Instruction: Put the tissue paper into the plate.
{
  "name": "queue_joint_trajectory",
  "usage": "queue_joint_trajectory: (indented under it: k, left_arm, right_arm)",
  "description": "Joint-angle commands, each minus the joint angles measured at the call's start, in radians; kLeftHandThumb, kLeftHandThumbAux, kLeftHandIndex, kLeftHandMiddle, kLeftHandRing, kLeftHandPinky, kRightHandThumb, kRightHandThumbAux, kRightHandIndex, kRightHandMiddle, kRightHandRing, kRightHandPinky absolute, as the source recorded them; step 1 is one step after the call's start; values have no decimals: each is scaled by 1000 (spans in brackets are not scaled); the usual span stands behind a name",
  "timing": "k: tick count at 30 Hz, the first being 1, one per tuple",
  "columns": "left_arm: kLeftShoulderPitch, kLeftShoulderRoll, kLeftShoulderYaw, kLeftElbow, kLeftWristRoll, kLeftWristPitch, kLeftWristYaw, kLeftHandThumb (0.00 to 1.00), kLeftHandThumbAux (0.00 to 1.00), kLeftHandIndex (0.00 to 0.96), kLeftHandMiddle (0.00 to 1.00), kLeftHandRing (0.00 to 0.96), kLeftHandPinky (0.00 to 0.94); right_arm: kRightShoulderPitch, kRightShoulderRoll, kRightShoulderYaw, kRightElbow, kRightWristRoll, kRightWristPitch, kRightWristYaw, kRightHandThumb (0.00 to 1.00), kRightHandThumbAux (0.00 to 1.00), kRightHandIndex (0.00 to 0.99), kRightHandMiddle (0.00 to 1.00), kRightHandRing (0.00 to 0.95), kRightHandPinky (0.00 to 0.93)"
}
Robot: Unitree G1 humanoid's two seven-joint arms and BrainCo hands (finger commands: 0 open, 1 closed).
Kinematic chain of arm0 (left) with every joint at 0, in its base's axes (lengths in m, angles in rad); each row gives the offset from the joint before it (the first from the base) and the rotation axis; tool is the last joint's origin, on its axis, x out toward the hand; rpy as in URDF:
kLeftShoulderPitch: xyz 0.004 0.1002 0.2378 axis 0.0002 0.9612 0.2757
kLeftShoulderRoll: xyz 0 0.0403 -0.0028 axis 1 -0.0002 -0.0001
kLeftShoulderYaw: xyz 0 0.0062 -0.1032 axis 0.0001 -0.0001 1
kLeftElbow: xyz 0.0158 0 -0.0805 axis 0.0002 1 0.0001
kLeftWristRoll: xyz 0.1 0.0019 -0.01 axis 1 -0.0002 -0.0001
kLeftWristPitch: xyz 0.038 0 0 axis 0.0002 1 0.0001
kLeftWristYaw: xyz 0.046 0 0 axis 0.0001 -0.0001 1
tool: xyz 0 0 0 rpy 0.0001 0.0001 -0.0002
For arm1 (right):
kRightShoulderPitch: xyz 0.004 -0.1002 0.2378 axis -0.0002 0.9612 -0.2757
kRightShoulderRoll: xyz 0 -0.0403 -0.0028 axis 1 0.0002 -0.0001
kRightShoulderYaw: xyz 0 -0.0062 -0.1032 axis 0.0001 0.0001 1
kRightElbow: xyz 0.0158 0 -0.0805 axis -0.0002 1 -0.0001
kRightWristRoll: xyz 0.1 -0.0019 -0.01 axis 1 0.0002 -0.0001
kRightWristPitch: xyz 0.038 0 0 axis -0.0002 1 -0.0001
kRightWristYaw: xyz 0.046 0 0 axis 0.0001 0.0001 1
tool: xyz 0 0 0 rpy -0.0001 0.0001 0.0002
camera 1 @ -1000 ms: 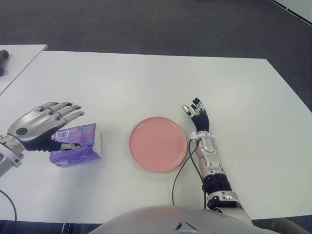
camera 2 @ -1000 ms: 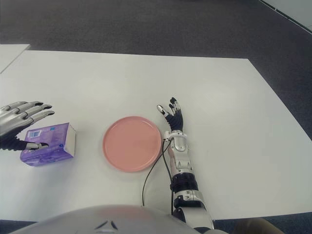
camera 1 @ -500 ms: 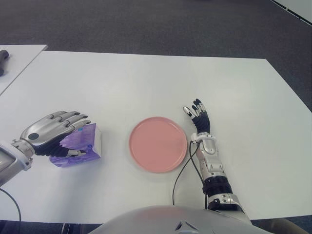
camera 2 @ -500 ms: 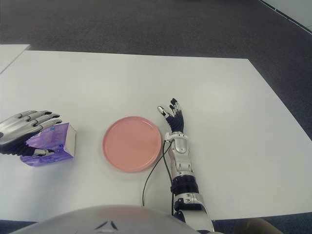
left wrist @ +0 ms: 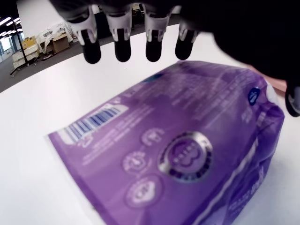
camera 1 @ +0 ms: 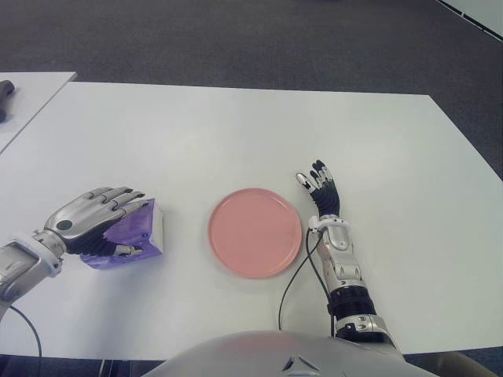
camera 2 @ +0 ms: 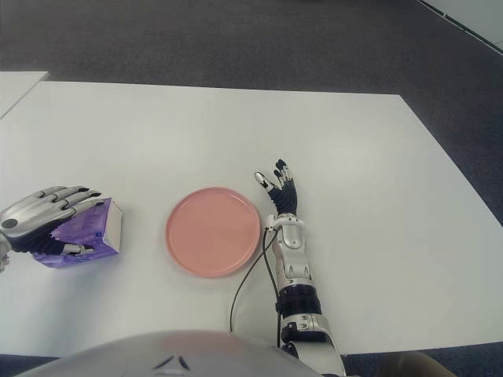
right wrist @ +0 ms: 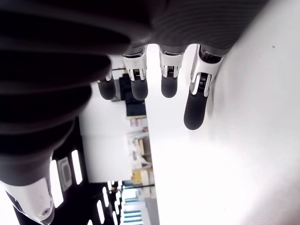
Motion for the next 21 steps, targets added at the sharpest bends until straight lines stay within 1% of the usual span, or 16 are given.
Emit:
queue_joint_trajectory:
  k: [1, 10, 21]
  left_arm:
    - [-11, 13, -45, 18, 30, 5, 17, 68, 246, 0, 0, 0, 0]
    - [-12, 6, -93, 28, 24, 33, 19, 55, 266, 0, 0, 0, 0]
    - [-3, -10, -140, 61, 18, 71, 59, 28, 258, 0, 0, 0, 0]
  right_arm:
    - [52, 7, -7, 33, 12, 72, 0, 204, 660, 0, 0, 0, 9]
    - [54, 5, -8, 25, 12, 77, 2, 204, 660, 0, 0, 0, 9]
    - [57, 1, -12, 17, 14, 83, 7, 204, 660, 0, 0, 0, 9]
